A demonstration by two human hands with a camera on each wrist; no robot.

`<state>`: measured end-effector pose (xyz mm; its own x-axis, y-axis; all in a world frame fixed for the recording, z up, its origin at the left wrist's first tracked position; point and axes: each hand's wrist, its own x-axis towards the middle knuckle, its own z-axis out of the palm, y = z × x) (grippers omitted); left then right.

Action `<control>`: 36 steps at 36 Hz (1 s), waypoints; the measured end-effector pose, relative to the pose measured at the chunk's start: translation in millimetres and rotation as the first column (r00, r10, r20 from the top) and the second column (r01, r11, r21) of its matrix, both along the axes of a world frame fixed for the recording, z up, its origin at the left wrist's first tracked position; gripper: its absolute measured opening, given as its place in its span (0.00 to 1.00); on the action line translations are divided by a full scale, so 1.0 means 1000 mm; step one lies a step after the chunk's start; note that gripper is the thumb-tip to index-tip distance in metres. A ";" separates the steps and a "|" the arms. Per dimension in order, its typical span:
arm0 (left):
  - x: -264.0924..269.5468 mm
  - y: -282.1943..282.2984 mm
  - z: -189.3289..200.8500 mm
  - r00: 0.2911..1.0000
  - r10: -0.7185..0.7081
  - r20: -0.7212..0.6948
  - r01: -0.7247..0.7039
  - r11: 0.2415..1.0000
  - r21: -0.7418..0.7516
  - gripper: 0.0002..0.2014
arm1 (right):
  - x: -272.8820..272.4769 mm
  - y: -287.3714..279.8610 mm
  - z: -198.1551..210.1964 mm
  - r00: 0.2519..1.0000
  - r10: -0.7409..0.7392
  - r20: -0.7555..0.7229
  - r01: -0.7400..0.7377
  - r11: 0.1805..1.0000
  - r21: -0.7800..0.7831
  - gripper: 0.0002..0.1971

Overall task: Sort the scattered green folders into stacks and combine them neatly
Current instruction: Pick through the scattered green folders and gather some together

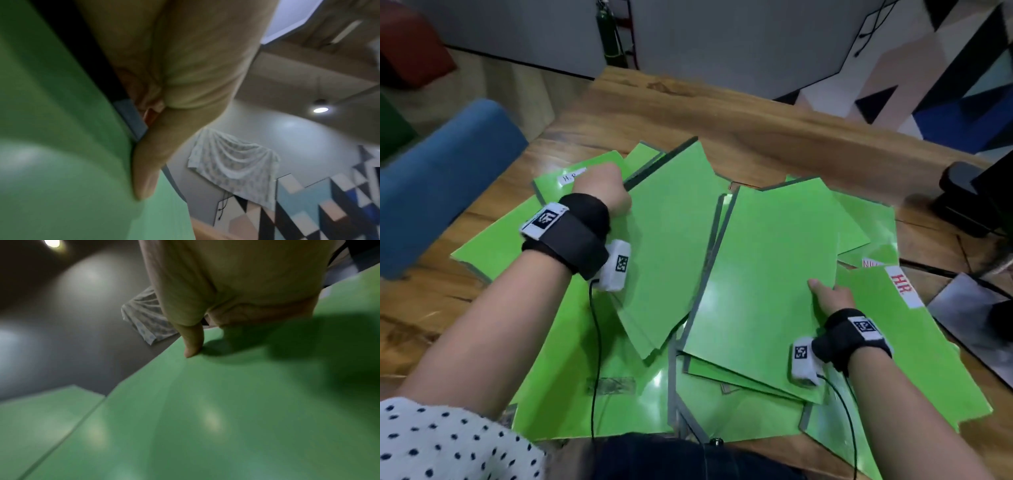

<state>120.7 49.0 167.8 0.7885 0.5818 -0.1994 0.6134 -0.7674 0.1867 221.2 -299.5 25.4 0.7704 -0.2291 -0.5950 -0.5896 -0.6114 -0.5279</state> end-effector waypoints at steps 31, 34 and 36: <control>-0.063 -0.044 -0.149 0.978 0.154 -0.139 -0.202 0.856 -0.476 0.12 | -0.021 -0.012 -0.023 0.999 0.041 0.034 -0.049 0.968 0.248 0.38; -0.063 -0.061 -0.156 0.988 0.040 -0.146 -0.102 0.887 -0.451 0.15 | -0.024 -0.006 -0.026 0.997 0.069 0.046 -0.078 0.969 0.236 0.45; -0.062 -0.080 -0.162 0.987 -0.048 -0.153 -0.028 0.889 -0.458 0.19 | -0.025 -0.002 -0.028 0.995 0.084 0.048 -0.093 0.968 0.235 0.47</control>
<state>58.7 -31.1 6.2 0.7303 0.3885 -0.5619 0.6566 -0.6261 0.4205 196.4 -301.3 -3.0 0.8037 -0.0153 -0.5948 -0.5163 -0.5150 -0.6843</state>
